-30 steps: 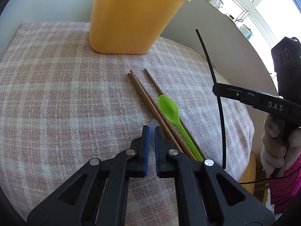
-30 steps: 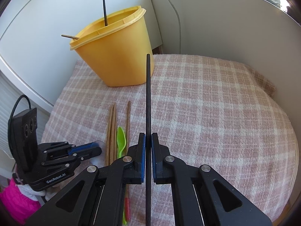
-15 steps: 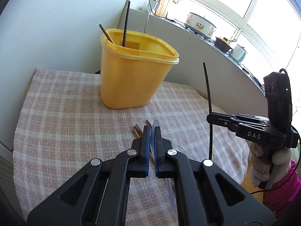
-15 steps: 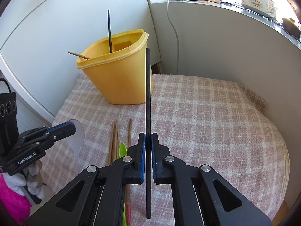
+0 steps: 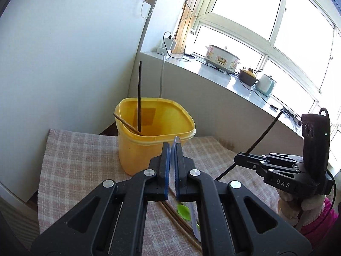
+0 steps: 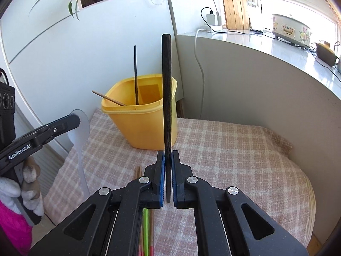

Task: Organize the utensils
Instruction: 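Lift the clear spoon and black chopstick and carry them over the yellow bin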

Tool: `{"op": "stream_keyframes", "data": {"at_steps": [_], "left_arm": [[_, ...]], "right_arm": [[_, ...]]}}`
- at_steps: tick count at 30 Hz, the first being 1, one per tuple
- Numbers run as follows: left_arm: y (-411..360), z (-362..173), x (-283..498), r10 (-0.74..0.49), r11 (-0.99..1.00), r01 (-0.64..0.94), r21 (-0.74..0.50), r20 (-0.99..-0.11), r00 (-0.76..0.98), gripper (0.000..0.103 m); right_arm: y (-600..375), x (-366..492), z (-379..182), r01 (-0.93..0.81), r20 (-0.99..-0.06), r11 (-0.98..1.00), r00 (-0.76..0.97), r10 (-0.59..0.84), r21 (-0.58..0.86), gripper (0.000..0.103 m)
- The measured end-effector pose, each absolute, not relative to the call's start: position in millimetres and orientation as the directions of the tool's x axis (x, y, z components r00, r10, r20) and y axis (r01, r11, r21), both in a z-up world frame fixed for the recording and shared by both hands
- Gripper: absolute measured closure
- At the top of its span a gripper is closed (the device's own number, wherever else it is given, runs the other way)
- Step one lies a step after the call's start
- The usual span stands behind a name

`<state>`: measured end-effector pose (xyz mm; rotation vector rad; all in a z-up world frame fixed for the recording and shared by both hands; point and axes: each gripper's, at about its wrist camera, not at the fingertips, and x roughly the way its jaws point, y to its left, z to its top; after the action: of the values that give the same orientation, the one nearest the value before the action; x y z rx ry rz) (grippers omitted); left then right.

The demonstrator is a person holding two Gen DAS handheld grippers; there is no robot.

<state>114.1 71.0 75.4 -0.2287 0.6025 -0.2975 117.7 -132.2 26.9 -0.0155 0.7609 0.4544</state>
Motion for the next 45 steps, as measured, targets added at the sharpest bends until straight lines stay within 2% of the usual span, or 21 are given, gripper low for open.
{"op": "stream_keyframes", "data": {"at_steps": [17, 23, 40, 45], "left_arm": [[80.1, 134.6, 164.9, -0.289, 0.947, 0.199, -0.251, -0.398, 0.871, 0.102], [79.8, 148.5, 186.1, -0.237, 0.963, 0.166, -0.212, -0.368, 0.899, 0.102], [53.7, 125.8, 234.4, -0.079, 0.997, 0.074, -0.028, -0.373, 0.925, 0.102], [55.3, 117.3, 236.8, -0.062, 0.998, 0.059, -0.020, -0.384, 0.921, 0.102]], "right_arm": [[-128.0, 139.5, 70.0, -0.411, -0.600, 0.902, 0.691, 0.403, 0.132, 0.099], [-128.9, 140.6, 95.5, -0.432, -0.558, 0.894, 0.715, 0.421, 0.121, 0.099], [-127.1, 147.3, 138.3, -0.481, -0.485, 0.866, 0.730, 0.482, 0.137, 0.099], [-116.1, 154.2, 142.0, -0.481, -0.470, 0.870, 0.746, 0.471, 0.109, 0.099]]}}
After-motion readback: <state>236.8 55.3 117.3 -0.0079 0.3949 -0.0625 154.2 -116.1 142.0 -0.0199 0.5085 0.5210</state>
